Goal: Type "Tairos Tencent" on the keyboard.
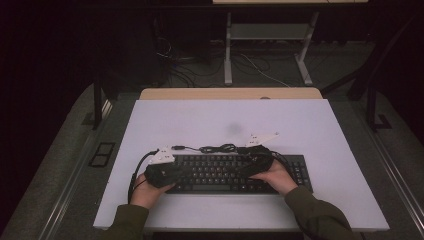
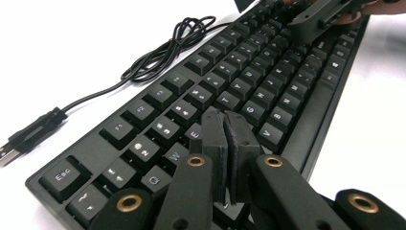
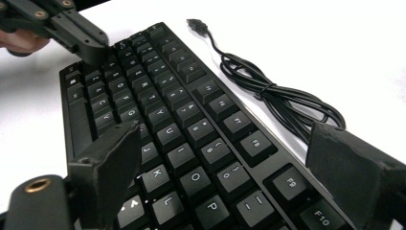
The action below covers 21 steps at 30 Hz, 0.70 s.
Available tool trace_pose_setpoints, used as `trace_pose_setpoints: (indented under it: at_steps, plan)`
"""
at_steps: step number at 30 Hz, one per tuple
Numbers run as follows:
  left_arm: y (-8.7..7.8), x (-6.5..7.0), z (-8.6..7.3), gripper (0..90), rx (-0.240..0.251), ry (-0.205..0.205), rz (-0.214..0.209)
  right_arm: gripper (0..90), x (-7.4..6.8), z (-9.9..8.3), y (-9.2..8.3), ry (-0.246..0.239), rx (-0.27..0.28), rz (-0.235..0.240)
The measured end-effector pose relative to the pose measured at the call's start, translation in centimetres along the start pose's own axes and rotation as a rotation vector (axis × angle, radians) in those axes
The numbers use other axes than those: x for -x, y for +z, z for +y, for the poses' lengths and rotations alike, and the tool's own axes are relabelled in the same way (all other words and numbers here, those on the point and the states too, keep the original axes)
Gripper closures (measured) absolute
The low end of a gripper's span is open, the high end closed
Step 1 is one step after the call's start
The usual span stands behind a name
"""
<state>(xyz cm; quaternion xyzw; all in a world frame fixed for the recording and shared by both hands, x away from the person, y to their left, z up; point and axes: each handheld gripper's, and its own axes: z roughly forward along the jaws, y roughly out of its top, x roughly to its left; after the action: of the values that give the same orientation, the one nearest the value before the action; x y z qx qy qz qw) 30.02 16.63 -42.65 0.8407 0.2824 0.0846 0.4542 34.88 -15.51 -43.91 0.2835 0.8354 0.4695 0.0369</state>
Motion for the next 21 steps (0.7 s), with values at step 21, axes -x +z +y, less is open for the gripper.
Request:
trace_pose_setpoints:
  at_steps: [21]
  plan:
    - [1.6, 2.3, 0.6, 86.9, -0.019, 0.034, -0.081, 11.6, 0.1, 0.0, -0.1, -0.01, -0.002, -0.011]
